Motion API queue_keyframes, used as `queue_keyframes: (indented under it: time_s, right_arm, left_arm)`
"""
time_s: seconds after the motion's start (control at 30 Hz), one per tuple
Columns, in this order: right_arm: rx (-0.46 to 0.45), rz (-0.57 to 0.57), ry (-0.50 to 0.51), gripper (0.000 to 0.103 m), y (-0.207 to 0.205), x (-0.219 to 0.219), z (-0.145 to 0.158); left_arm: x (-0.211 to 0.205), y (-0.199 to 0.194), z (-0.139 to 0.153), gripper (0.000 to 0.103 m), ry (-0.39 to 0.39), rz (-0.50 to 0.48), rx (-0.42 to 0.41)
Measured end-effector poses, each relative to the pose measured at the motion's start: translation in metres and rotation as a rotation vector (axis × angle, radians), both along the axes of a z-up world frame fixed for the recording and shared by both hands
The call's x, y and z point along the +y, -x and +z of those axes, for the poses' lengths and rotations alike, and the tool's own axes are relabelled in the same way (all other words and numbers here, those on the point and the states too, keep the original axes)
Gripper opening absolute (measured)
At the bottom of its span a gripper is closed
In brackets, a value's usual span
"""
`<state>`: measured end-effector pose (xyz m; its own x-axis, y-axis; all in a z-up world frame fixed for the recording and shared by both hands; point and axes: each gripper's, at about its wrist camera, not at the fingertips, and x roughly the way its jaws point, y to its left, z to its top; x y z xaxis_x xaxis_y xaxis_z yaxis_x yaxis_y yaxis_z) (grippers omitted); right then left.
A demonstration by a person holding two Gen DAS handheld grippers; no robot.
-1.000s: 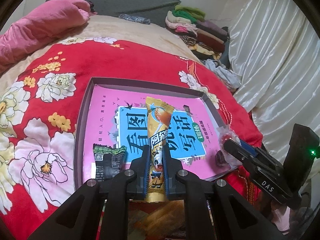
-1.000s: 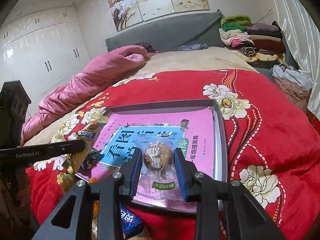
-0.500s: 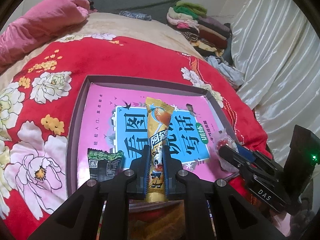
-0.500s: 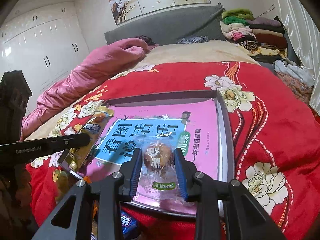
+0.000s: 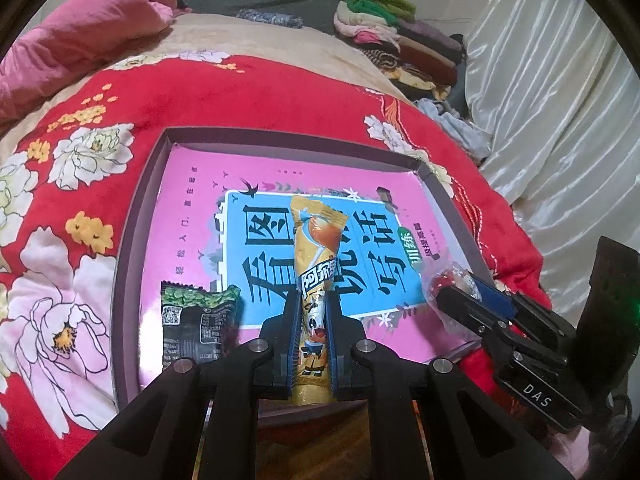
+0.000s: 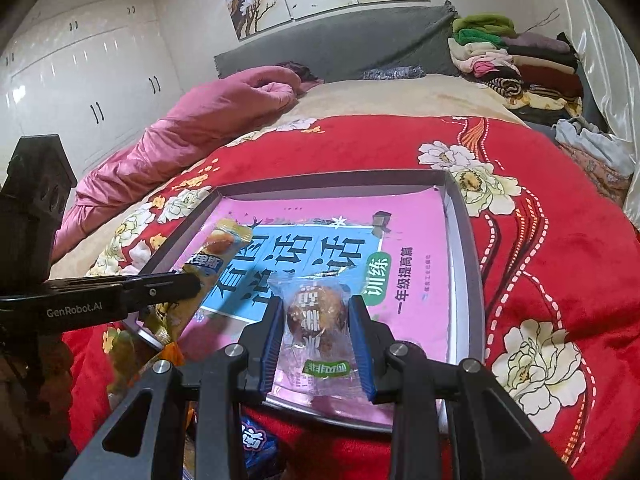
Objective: Organize snacks
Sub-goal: 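Carry the yellow wrapper into the tray with the left tool while the right tool carries the pastry bag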
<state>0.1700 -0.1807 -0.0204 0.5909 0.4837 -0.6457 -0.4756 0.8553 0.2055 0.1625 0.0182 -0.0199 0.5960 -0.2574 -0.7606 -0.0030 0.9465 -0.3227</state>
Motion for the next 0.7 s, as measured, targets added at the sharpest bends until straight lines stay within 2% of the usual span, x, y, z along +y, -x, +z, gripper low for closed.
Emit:
queue_keyframes:
  time_s: [0.33,0.7]
  right_arm:
    - [0.001,0.018,0.026,0.033,-0.001,0.006,-0.004]
    - [0.021,-0.021,0.046,0.033,-0.011,0.003,-0.013]
  left_arm:
    - [0.000,0.002,-0.005,0.011,0.003,0.002,0.012]
    - [0.000,0.002,-0.007,0.011,0.000,0.004,0.020]
